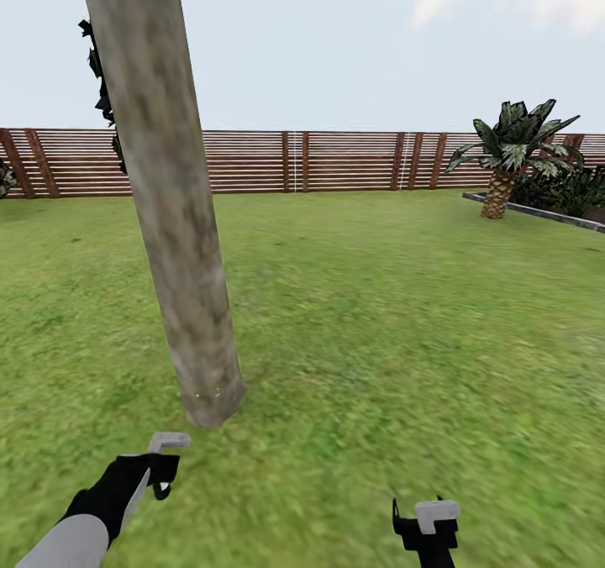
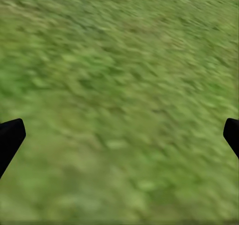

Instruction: In the garden, pick up the pesticide atomizer on the floor and spray pesticide onto both trees until each tree trunk is fully covered.

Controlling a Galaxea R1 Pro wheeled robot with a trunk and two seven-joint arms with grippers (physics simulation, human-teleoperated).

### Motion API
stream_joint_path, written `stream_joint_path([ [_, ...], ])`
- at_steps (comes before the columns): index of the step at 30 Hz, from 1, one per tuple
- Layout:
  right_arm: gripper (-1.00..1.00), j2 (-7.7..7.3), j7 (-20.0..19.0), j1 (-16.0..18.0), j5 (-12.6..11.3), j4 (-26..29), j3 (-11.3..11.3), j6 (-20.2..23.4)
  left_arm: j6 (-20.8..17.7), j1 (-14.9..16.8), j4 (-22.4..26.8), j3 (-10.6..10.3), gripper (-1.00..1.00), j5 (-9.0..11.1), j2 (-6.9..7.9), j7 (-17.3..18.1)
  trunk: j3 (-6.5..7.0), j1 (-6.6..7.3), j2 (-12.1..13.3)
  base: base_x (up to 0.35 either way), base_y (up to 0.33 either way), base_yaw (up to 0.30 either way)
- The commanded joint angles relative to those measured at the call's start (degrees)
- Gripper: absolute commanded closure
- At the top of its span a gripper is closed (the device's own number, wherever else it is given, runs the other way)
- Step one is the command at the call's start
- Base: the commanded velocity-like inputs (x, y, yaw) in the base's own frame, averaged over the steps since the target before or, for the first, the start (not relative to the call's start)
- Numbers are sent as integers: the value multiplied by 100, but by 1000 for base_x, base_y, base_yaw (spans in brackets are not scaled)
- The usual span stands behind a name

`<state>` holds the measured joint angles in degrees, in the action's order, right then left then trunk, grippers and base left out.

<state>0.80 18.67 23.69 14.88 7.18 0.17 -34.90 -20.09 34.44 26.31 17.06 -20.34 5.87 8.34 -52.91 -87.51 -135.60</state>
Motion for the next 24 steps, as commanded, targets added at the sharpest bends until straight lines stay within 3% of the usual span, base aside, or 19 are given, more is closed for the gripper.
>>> stream_joint_path([
  [1, -100, 4, 57, 4, 59, -6, 1, 0, -27, 8, 18, 32, 100, -66, -140, 54, -6, 1, -2, 0, 0, 0],
  [4, -100, 6, 57, 4, 59, -4, 2, 1, -30, 20, 27, 3, 100, -87, -579, 54, -6, 1, -2, 0, 0, 0],
  [6, -100, 7, 57, 4, 59, -4, 1, 1, -72, 144, 22, -7, 100, -85, -696, 54, -6, 1, -2, 0, 0, 0],
  [8, -100, 4, 57, 4, 59, -5, 1, 1, -217, 227, 26, -4, 100, -84, -671, 57, -6, 1, -2, 0, 0, 0],
  [9, -100, 4, 57, 4, 59, -5, 1, 1, -350, 263, 52, -3, 100, -84, -589, 62, -6, 1, -2, 0, 0, 0],
  [11, -100, 3, 57, 4, 59, -6, 1, 1, -497, 292, 233, 24, 100, -63, -223, 111, -6, 1, -2, 0, 0, 0],
  [14, -100, 4, 57, 4, 59, -6, 1, 1, -532, 299, 330, 42, 100, -48, 59, 260, -6, 1, -2, 0, 0, 0],
  [17, -100, 2, 57, 4, 59, -6, 1, 1, -533, 300, 364, 6, 100, -59, -59, 314, -6, 1, -2, -189, 0, 0],
  [20, -100, 3, 57, 4, 59, -6, 2, 1, -535, 326, 485, -15, 100, -77, -388, 317, -6, 1, -2, -184, 0, 0],
  [22, -100, 2, 57, 4, 59, -6, 2, 1, -543, 356, 642, -19, 100, -84, -474, 318, -6, 1, -2, -42, 0, 0],
  [24, -100, 0, 57, 4, 59, -6, 1, 1, -749, 388, 910, -57, 100, -84, -470, 328, -6, 1, -2, -14, 0, 0],
])
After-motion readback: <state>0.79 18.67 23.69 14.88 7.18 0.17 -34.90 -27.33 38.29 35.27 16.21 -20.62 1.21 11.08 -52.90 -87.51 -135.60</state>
